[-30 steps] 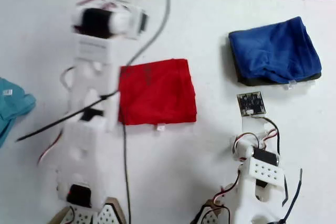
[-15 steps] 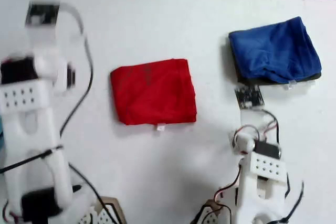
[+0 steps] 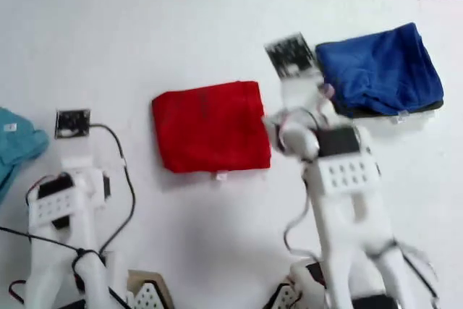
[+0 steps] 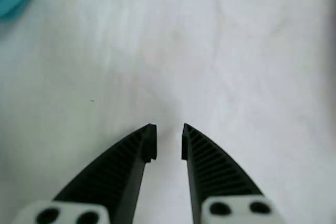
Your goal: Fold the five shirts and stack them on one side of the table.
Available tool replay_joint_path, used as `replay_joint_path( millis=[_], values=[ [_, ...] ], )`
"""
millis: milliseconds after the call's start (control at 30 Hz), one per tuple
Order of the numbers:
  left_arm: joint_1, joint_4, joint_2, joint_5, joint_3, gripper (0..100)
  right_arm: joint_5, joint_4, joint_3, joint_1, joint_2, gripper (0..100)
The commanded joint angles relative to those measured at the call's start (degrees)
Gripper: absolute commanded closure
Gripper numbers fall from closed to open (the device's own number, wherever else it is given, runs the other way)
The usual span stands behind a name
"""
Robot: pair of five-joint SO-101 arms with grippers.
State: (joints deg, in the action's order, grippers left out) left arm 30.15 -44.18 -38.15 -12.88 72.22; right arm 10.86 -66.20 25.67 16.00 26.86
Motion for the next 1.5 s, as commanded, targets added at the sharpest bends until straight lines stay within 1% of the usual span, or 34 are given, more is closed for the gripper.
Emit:
replay_joint_path(
  millis=[0, 133, 200, 300, 367, 533, 667, 767, 1000, 1133, 1200, 1233, 1300, 1333, 1367, 1400, 1433, 1467],
  values=[
    [0.35, 3.78, -1.58, -0.18, 0.92, 89, -9.05, -3.38, -12.57, 4.26, -14.37, 75.3],
    [0.18, 3.69, -1.14, 0.09, 1.36, 89, -16.44, -9.01, -26.11, 7.96, -30.29, 73.1],
    [0.18, 3.60, -1.14, 0.09, 1.36, 89, -18.37, -12.70, -34.02, 9.45, -37.41, 73.0],
    [0.18, 3.60, -1.14, 0.09, 1.36, 89, -18.81, -18.77, -46.24, 11.03, -47.16, 73.0],
    [0.18, 3.60, -1.14, 0.09, 1.45, 89, -18.99, -22.20, -53.89, 10.86, -52.97, 73.0],
    [0.09, 3.96, -1.49, -0.09, 2.15, 89, -19.08, -29.58, -69.63, 8.66, -65.45, 69.7],
    [0.09, 3.96, -1.49, -0.09, 2.15, 89, -19.08, -32.48, -78.07, 6.46, -72.84, 69.2],
    [0.09, 3.96, -1.49, -0.09, 2.15, 89, -19.08, -33.80, -80.26, 5.67, -77.32, 69.3],
    [0.09, 3.96, -1.49, -0.09, 2.15, 89, -18.90, -34.42, -80.35, 7.16, -88.57, 69.3],
    [0.09, 3.96, -1.49, -0.18, 2.15, 89, -18.46, -34.95, -80.26, 8.40, -91.56, 69.7],
    [0.09, 3.96, -1.49, -0.18, 2.15, 89, -15.82, -34.95, -80.26, 8.84, -91.12, 74.8],
    [0.09, 3.96, -1.49, -0.18, 2.15, 89, -13.63, -34.95, -80.26, 9.36, -90.86, 80.0],
    [0.09, 3.96, -1.49, -0.18, 2.15, 89, -9.14, -34.95, -80.26, 10.07, -90.59, 95.6],
    [0.09, 3.96, -1.49, -0.18, 2.15, 89, -7.74, -35.03, -80.18, 10.15, -90.59, 99.8],
    [0.09, 3.96, -1.49, -0.18, 2.15, 89, -7.03, -35.03, -80.18, 10.07, -90.51, 95.7],
    [0.09, 3.96, -1.49, -0.18, 2.15, 89, -6.86, -35.03, -80.26, 9.63, -90.51, 95.2],
    [0.09, 3.96, -1.49, -0.18, 2.15, 89, -6.51, -35.03, -80.62, 8.92, -90.51, 97.8],
    [0.09, 3.96, -1.49, -0.18, 2.15, 89, -6.51, -35.03, -80.70, 8.22, -90.42, 98.3]
  ],
)
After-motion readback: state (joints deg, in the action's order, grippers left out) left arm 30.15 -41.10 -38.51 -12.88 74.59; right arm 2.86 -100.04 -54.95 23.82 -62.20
